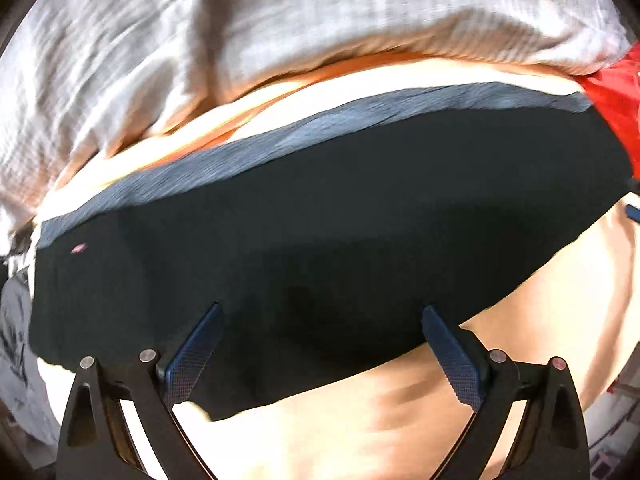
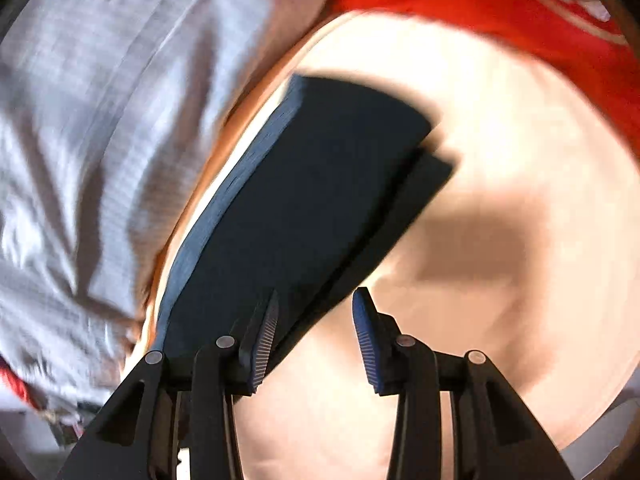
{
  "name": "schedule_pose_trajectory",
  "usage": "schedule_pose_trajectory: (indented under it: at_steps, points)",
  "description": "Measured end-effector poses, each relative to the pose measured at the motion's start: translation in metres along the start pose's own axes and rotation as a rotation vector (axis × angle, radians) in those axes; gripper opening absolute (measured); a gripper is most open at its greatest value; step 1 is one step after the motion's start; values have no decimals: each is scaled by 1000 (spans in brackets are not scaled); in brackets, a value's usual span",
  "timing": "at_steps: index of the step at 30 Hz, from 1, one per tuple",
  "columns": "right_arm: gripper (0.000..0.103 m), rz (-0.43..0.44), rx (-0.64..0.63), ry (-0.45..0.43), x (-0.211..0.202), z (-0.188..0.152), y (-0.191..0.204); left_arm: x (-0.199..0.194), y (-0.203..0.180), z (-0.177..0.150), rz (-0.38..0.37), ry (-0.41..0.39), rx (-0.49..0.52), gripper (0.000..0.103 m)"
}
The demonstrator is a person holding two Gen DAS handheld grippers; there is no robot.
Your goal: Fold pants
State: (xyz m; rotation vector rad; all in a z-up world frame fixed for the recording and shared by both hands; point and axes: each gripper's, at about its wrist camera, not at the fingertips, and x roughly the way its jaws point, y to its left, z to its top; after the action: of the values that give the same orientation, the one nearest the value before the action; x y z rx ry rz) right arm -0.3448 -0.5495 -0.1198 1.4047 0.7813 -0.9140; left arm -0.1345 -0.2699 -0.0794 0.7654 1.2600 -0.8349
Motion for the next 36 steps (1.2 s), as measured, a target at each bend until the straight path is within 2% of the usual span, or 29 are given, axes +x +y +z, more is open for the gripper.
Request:
schedule_pose_trajectory:
  at_steps: [4,9,10,11,12,14,18,19,20,21,23,25,28,30,35,36]
  points:
    - [43,24,9,14,7,15,-13,0,-25,27,-40,4,-50,100]
    - [42,71,1,39,26,27,-6,-3,-56,57,-58,-13,-106,100]
    - [40,76,8,53,27,29,-8,-4,-62,63,-55,-10,-111,100]
    - [20,79,16,66,28,31,-9,-4,-67,68,-56,-10,-115,100]
    - [11,93,22,73,26,32,-9,-6,-74,73,-56,-13,-117,100]
    - [9,124,-1,62,14,29,-7,-11,-82,80,-55,-27,-116,100]
    - [11,76,-77,122,15,17,-16,3,-112,96,-24,-7,-94,100]
    - [13,50,-54,143,17,16,-26,17,-118,99,-3,15,-85,100]
    - [20,41,-27,145,20,14,-29,29,-122,99,20,46,-83,100]
    - [21,43,12,131,13,14,-40,39,-125,99,27,84,-90,100]
    - [21,32,19,78,-4,16,-45,44,-124,99,2,88,-141,100]
    - [21,4,-50,-8,-28,20,-37,45,-126,101,-6,83,-155,100]
    - [21,7,-144,-51,-39,28,-16,44,-134,105,16,74,-147,102]
    - [21,17,-197,-52,-41,38,-8,49,-126,97,20,73,-147,102]
    - [22,-66,-282,-40,3,72,29,49,-138,101,32,70,-149,102]
    - [22,-83,-295,-36,14,81,33,34,-154,95,31,69,-153,102]
